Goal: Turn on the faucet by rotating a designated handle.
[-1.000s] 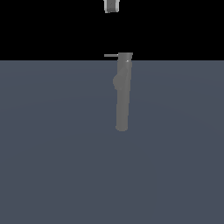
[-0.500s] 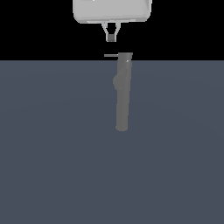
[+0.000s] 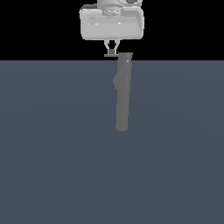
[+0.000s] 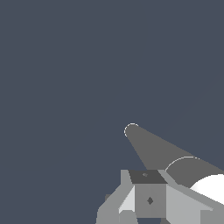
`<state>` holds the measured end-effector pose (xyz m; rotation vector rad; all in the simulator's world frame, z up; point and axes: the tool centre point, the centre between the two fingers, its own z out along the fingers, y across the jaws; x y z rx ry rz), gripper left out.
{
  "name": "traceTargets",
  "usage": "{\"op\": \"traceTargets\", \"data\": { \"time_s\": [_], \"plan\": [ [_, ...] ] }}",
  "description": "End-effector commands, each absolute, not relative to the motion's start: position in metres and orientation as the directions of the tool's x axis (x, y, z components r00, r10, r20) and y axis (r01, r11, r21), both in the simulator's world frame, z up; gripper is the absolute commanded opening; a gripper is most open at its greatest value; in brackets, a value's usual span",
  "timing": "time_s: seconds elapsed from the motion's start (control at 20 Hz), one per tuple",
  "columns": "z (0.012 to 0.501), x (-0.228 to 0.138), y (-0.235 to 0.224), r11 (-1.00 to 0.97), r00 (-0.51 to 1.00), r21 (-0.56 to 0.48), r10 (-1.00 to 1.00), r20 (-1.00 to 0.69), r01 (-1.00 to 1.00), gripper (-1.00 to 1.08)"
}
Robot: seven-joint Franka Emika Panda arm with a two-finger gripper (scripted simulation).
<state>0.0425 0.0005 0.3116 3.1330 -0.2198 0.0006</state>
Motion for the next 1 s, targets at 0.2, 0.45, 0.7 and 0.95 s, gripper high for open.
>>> {"op": "traceTargets", "data": {
  "time_s": [0.2,0.45,0.7,0.95],
  "plan": [
    [0.302,0.062,0.0,-0.989,0.989,0.0,-0.145,0.0,-0.145,-1.0],
    [0.301,0.066,0.0,-0.989,0.989,0.0,-0.147,0.0,-0.147,-1.0],
    [0.301,0.063,0.001,-0.989,0.989,0.0,-0.147,0.0,-0.147,-1.0],
    [0.301,0.049,0.007,-0.989,0.989,0.0,-0.147,0.0,-0.147,-1.0]
  ]
}}
